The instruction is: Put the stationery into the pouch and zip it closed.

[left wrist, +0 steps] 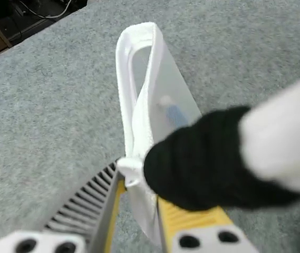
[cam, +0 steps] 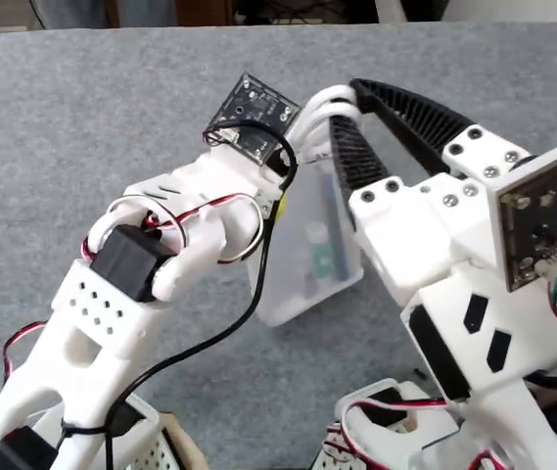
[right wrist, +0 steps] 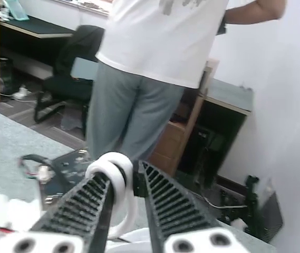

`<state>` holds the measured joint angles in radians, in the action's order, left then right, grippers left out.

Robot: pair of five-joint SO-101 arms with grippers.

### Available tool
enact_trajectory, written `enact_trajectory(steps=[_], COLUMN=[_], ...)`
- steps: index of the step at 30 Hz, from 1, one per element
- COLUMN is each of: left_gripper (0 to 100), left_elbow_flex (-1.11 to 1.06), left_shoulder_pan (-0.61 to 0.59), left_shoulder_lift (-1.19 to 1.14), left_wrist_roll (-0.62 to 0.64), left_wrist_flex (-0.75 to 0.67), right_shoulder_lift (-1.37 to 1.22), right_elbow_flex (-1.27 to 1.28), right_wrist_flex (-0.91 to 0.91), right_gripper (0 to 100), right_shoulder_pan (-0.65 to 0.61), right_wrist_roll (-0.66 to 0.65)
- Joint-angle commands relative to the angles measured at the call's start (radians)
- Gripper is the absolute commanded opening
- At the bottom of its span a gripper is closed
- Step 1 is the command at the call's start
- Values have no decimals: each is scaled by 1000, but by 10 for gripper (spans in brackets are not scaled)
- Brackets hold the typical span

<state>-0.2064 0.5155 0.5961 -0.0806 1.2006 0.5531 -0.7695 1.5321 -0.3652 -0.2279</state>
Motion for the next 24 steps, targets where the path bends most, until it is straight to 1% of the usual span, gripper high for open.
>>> enact_trajectory(steps=[1, 5, 9, 13, 17, 24], left_gripper=[28, 28, 28, 28, 28, 28], left_elbow_flex=[44, 139, 251, 323, 366, 423], left_shoulder_pan=[13, 13, 12, 8, 7, 7], left_shoulder_lift=[8, 9, 9, 9, 9, 9], left_wrist_roll=[-11, -9, -11, -11, -11, -12], left_wrist_flex=[69, 189, 302, 379, 436, 491], right_shoulder_lift=[15, 7, 13, 10, 13, 13], right_elbow_flex=[-22, -19, 62, 147, 272, 499], right_wrist_flex=[5, 35, 37, 25, -60, -270], right_gripper=[12, 12, 12, 12, 12, 12], right_shoulder_pan=[71, 130, 181, 224, 284, 376], right_wrist_roll=[-12, -38, -55, -75, -84, -103])
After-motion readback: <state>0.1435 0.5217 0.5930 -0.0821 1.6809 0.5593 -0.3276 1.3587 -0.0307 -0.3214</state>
